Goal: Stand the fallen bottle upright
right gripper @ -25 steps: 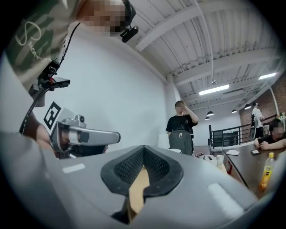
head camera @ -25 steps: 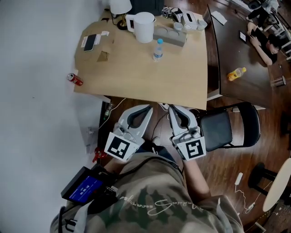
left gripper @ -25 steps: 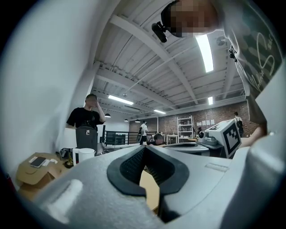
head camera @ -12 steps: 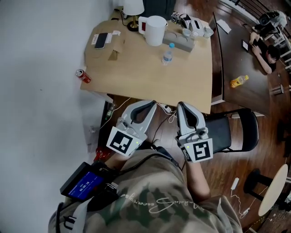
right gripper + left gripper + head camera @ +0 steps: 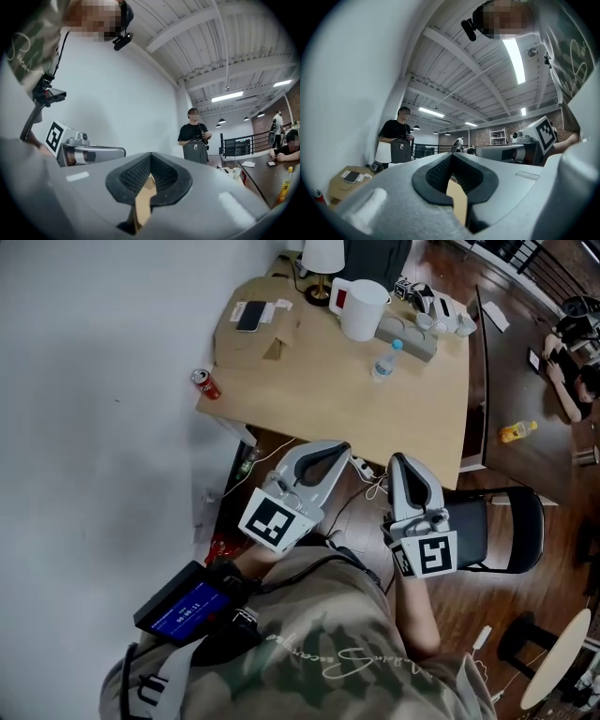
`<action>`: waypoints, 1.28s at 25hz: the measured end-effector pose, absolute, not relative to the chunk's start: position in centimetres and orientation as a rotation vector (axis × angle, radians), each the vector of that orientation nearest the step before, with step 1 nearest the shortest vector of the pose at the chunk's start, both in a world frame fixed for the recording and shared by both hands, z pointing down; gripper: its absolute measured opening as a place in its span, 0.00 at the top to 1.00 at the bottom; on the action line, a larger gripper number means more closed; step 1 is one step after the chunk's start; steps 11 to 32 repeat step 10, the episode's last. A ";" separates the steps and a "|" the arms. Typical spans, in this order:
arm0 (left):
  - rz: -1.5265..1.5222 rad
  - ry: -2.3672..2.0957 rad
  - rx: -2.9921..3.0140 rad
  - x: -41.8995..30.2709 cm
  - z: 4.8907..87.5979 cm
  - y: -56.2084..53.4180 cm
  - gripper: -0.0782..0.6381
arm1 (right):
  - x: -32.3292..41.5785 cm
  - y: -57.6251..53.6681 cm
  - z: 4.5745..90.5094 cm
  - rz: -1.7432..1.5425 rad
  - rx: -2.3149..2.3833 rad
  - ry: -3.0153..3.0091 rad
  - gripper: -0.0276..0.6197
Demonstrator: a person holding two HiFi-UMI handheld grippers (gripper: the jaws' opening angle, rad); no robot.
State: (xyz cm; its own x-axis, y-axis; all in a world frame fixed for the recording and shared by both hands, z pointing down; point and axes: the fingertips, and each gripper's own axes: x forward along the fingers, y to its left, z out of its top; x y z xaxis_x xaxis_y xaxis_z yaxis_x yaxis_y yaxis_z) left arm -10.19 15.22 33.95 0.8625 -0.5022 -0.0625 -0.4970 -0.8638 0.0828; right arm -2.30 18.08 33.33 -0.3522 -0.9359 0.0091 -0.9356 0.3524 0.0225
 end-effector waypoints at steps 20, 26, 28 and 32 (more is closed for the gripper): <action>-0.112 -0.831 2.975 -11.5 34.0 15.7 0.89 | -4.1 17.6 33.9 -0.035 1.778 -2.559 0.95; -0.112 -0.831 2.975 -11.5 34.0 15.7 0.89 | -4.1 17.6 33.9 -0.035 1.778 -2.559 0.95; -0.112 -0.831 2.975 -11.5 34.0 15.7 0.89 | -4.1 17.6 33.9 -0.035 1.778 -2.559 0.95; -0.112 -0.831 2.975 -11.5 34.0 15.7 0.89 | -4.1 17.6 33.9 -0.035 1.778 -2.559 0.95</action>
